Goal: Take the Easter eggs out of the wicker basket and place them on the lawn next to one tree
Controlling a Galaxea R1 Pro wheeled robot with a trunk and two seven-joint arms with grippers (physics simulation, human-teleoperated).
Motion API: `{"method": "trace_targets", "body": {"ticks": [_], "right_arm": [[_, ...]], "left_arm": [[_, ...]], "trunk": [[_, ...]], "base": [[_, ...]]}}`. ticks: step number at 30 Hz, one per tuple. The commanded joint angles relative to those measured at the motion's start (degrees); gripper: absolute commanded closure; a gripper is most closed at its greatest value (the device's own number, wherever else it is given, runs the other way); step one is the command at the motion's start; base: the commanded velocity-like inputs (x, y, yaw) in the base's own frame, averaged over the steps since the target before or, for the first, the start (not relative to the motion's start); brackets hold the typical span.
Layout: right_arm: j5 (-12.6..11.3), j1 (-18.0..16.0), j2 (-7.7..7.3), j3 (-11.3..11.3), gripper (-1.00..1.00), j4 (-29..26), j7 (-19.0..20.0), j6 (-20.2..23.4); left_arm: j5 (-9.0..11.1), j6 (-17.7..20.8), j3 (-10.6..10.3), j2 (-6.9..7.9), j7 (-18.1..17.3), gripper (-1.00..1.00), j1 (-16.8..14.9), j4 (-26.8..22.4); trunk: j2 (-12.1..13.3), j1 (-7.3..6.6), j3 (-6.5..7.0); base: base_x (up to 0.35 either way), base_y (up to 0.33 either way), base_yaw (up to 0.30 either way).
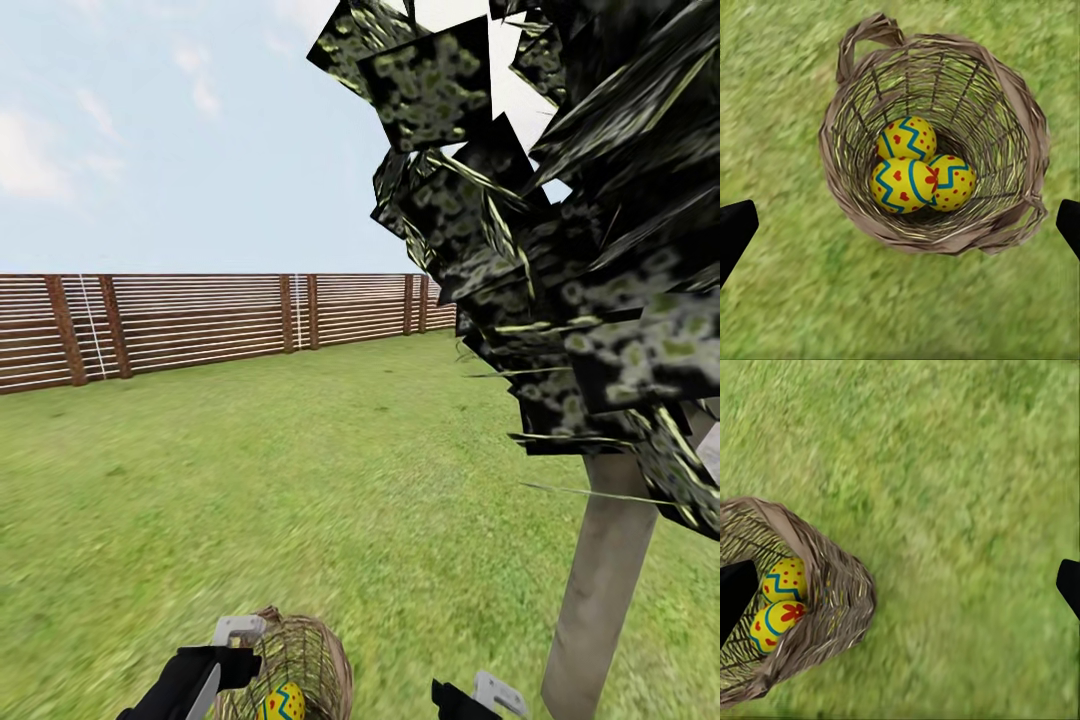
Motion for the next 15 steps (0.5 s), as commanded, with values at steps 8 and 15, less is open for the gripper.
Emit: {"method": "trace_targets", "body": {"ticks": [8,15], "right_arm": [[-0.1,0.0,0.12,3.5,-1.0,-0.2,-0.6,0.0],[-0.1,0.0,0.25,4.5,-1.0,-0.2,-0.6,0.0]], "left_arm": [[0.6,0.1,0.2,0.18,0.4,-1.0,0.0,-0.1],[0.7,-2.3,0.3,0.16,0.5,-1.0,0.1,2.1]], "trunk": [[3.2,-1.76,1.36],[6.0,-3.29,2.61]], "base": [[0.0,0.0,0.0],[0.0,0.0,0.0]]}}
